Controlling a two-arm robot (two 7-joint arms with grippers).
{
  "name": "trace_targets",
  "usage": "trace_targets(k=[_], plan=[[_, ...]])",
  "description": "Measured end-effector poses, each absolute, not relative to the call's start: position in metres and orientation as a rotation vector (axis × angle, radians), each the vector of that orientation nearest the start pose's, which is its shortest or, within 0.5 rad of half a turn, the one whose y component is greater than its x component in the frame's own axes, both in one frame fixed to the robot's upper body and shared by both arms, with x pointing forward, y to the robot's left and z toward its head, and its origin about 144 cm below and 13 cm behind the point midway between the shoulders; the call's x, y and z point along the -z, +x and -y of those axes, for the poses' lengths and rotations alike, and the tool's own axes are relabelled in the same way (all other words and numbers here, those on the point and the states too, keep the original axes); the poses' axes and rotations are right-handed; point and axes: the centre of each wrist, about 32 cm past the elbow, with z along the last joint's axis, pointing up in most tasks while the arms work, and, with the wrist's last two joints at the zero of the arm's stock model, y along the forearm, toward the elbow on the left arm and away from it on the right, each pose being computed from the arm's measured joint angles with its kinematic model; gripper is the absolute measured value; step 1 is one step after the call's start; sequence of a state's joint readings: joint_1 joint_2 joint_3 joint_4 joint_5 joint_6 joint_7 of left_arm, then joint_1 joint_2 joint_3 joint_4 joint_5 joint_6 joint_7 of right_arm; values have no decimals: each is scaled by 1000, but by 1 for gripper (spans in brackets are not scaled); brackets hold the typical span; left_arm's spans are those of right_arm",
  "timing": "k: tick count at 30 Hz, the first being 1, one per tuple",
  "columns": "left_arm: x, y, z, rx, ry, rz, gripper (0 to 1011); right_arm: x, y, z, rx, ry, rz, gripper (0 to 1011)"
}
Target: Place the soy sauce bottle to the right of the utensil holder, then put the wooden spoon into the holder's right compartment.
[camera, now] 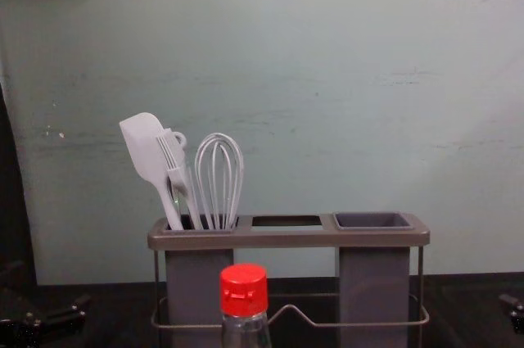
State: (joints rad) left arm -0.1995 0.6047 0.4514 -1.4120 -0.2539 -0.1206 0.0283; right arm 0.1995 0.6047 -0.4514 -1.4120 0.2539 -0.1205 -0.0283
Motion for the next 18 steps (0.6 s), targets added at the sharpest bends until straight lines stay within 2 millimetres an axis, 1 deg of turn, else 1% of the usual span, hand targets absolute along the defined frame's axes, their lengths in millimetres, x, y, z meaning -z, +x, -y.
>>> trace_targets(k=[18], plan=[[-1140,489,-310,-1248,304,285,1011,-1140,489,310,1248,-304,285,1002]])
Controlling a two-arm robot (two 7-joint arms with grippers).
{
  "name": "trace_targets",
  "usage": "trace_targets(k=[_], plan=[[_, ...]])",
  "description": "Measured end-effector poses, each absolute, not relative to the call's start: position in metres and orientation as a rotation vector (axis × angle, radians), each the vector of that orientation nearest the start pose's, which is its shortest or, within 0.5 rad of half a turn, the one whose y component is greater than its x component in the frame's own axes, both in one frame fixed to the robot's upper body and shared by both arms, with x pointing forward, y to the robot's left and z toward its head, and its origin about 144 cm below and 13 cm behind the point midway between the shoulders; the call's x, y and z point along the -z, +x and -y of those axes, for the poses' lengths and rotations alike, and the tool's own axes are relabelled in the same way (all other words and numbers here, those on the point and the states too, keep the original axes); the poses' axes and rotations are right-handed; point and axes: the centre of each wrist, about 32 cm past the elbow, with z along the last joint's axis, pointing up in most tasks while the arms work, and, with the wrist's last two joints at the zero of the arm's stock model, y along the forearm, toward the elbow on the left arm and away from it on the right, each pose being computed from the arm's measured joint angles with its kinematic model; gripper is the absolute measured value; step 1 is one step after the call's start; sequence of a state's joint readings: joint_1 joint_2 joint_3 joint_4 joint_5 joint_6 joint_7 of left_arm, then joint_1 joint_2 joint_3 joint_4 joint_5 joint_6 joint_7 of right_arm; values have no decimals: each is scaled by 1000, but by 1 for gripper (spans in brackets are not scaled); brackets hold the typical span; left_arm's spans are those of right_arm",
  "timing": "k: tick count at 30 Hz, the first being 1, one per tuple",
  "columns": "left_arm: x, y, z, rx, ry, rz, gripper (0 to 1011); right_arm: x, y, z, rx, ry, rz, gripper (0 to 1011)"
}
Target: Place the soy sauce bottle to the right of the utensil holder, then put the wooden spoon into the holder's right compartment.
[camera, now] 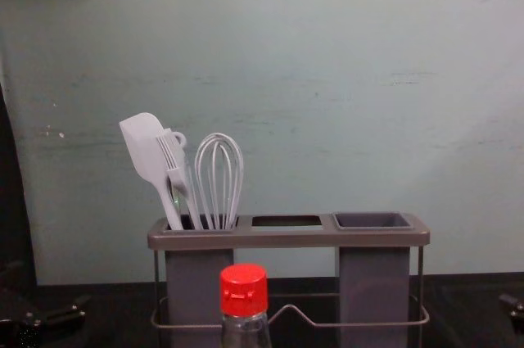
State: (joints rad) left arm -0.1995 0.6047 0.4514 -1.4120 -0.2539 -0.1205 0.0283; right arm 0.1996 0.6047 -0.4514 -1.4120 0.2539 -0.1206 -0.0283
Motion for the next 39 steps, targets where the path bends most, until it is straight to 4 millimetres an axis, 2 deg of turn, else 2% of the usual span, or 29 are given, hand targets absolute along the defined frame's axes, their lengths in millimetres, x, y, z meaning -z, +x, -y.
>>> trace_targets(k=[39], plan=[[-1140,489,-310,-1248,304,285,1011,-1140,489,310,1248,-304,285,1003]])
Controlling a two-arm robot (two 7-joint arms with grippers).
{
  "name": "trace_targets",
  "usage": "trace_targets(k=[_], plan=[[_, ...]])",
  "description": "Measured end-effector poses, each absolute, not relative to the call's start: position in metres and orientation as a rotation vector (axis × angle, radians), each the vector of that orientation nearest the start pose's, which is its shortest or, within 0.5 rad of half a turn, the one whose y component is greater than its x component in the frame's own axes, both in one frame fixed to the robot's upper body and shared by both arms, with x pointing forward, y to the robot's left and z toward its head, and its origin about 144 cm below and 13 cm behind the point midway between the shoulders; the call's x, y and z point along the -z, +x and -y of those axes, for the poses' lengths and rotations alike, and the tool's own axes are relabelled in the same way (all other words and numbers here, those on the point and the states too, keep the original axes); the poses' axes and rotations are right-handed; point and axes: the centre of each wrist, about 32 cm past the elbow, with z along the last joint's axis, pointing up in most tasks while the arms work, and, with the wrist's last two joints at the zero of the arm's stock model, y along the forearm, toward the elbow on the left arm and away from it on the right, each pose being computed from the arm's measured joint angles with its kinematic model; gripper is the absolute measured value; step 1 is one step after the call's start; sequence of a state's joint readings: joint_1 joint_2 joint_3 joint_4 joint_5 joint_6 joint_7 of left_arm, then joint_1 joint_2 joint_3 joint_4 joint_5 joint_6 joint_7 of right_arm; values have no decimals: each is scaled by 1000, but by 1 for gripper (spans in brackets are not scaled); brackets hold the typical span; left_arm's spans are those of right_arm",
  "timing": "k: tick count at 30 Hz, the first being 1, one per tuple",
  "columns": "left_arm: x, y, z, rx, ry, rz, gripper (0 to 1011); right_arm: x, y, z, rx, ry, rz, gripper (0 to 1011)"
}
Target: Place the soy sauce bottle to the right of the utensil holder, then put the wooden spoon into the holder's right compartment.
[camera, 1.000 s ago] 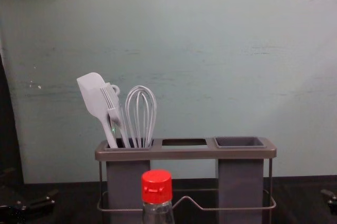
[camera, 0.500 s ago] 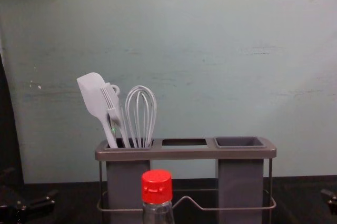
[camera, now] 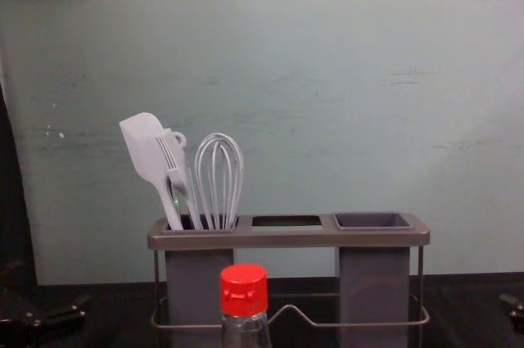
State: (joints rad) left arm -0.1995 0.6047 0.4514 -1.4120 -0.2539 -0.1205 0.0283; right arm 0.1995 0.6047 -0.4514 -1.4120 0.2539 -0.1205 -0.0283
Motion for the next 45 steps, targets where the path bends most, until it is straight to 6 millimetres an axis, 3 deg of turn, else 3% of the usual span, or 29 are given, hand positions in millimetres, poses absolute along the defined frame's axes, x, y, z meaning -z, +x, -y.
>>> trace_targets(k=[30,45], plan=[[-1140,489,-310,-1248,304,285,1011,-1140,489,310,1248,-305,285,1003],[-1140,489,-310,-1248,304,285,1010,-1171,451,315,1213,-224,402,1003]])
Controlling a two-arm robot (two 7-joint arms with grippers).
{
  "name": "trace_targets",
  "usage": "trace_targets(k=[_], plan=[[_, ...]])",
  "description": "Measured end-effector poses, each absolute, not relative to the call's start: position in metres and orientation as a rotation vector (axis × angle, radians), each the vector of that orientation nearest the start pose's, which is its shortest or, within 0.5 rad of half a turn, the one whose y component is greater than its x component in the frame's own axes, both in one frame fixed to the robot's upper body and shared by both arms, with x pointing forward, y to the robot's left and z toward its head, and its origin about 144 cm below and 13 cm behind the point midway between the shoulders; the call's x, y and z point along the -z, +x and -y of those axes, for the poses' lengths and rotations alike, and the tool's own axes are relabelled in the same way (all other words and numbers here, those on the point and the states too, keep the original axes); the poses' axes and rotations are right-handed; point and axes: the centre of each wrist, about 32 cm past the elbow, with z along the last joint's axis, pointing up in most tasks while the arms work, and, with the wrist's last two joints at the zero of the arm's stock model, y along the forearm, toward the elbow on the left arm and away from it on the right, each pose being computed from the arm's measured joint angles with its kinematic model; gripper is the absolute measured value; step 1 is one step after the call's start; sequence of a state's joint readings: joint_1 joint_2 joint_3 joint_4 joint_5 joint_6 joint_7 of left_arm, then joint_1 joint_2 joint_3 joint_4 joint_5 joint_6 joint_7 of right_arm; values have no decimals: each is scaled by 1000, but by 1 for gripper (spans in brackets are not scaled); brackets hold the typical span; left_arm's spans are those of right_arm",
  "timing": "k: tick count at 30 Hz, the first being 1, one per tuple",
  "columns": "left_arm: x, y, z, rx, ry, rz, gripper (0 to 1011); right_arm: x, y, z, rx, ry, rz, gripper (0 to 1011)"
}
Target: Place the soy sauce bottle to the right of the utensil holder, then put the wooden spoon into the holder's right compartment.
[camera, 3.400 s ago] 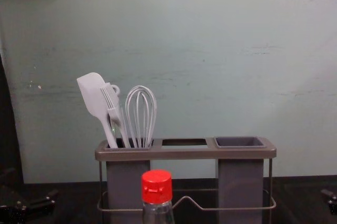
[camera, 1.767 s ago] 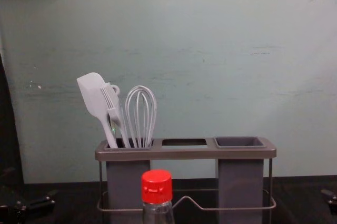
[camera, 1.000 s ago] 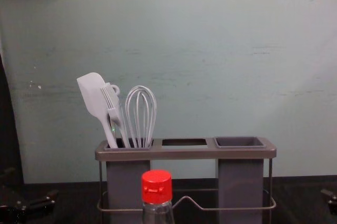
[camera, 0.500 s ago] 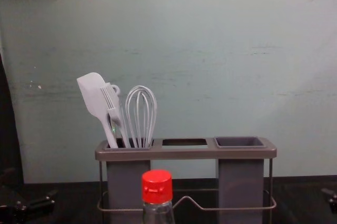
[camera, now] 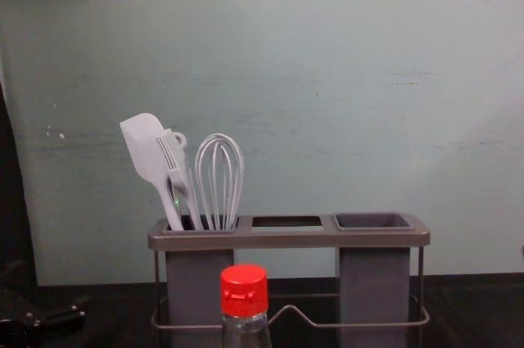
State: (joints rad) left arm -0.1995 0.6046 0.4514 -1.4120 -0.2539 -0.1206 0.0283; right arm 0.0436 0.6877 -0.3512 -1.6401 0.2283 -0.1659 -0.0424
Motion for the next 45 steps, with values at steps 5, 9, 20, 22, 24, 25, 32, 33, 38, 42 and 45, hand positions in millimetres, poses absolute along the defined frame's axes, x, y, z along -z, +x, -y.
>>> trace_targets(k=[5,9,20,22,24,25,32,33,38,42,45], plan=[[-1140,489,-310,-1248,304,285,1011,-1178,429,322,1189,-199,406,1003],[-1140,489,-310,-1248,304,285,1012,-1177,413,328,1157,-167,379,1002],[-1140,489,-310,-1248,304,285,1012,-1170,385,348,885,-8,210,1003],[-1140,489,-310,-1248,304,285,1011,-1170,385,348,837,7,195,1003],[-1140,489,-310,-1248,304,285,1012,-1172,387,346,755,25,174,1003],[-1140,489,-310,-1248,304,285,1011,-1172,388,345,735,28,170,1003],[-1140,489,-310,-1248,304,285,1012,-1174,398,326,571,11,131,1003],[-1140,489,-310,-1248,304,285,1011,-1174,401,321,547,3,124,1003],[-1140,489,-310,-1248,304,285,1012,-1175,410,310,499,-15,98,1003],[-1140,489,-310,-1248,304,285,1011,-1173,420,301,469,-24,68,1003],[-1140,489,-310,-1248,304,285,1011,-1173,430,292,441,-36,58,1003]])
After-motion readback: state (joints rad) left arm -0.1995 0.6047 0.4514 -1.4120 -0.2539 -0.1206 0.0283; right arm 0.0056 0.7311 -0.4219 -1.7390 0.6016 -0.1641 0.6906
